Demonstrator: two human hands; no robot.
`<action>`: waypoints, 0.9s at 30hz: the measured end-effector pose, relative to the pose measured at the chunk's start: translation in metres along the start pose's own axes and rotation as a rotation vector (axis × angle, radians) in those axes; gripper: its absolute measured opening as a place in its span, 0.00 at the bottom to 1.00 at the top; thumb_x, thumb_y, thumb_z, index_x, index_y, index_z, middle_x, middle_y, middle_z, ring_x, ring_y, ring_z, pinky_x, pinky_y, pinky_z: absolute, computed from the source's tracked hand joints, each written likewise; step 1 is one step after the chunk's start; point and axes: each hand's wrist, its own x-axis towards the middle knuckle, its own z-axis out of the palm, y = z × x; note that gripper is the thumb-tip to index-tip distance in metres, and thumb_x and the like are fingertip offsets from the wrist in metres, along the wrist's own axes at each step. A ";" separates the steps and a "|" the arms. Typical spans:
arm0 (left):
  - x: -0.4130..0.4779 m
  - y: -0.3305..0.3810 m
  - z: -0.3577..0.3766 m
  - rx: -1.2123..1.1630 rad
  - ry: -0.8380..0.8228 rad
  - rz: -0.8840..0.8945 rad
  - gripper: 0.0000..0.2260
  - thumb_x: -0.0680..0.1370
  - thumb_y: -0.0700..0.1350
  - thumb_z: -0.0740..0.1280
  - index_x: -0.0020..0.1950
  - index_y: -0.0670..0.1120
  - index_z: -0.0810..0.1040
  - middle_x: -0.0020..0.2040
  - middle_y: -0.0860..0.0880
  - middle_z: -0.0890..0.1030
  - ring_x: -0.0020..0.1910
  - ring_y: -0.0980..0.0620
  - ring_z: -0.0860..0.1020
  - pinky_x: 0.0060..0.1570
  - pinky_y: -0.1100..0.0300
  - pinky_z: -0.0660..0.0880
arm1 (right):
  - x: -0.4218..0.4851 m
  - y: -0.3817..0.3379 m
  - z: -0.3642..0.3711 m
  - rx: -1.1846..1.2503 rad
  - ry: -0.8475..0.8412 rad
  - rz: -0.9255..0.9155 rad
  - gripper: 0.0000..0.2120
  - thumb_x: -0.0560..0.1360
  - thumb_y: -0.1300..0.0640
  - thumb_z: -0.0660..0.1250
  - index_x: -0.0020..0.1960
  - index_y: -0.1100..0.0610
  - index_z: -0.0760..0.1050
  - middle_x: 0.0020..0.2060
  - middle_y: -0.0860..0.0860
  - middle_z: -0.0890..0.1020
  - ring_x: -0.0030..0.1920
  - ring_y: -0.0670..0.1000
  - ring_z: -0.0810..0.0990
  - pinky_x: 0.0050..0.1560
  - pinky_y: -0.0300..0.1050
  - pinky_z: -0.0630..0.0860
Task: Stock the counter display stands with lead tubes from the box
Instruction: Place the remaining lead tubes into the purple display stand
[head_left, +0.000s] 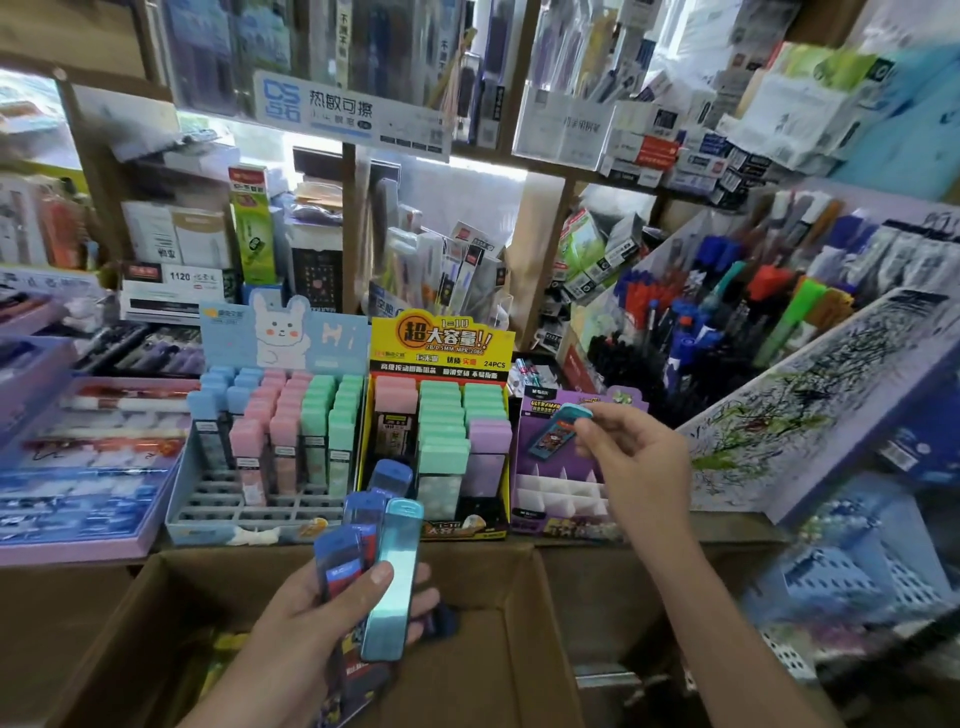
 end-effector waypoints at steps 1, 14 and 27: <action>0.000 0.000 0.000 -0.005 0.001 -0.006 0.21 0.71 0.39 0.70 0.64 0.40 0.80 0.54 0.34 0.86 0.50 0.34 0.86 0.37 0.50 0.85 | 0.002 0.002 0.003 -0.012 -0.015 0.002 0.14 0.77 0.65 0.73 0.49 0.45 0.83 0.40 0.46 0.88 0.38 0.49 0.86 0.40 0.39 0.83; 0.002 -0.002 -0.005 -0.042 0.013 -0.034 0.19 0.71 0.38 0.71 0.61 0.39 0.82 0.54 0.33 0.85 0.51 0.33 0.86 0.38 0.48 0.85 | 0.006 0.039 0.029 -0.172 -0.108 0.082 0.08 0.77 0.64 0.73 0.50 0.52 0.82 0.40 0.47 0.86 0.40 0.47 0.86 0.41 0.39 0.82; 0.003 -0.003 -0.008 -0.050 0.012 -0.047 0.17 0.71 0.38 0.71 0.60 0.40 0.82 0.55 0.33 0.85 0.52 0.33 0.85 0.40 0.46 0.85 | 0.006 0.056 0.037 -0.470 -0.153 0.070 0.18 0.81 0.49 0.69 0.35 0.56 0.79 0.25 0.49 0.77 0.27 0.43 0.72 0.31 0.46 0.66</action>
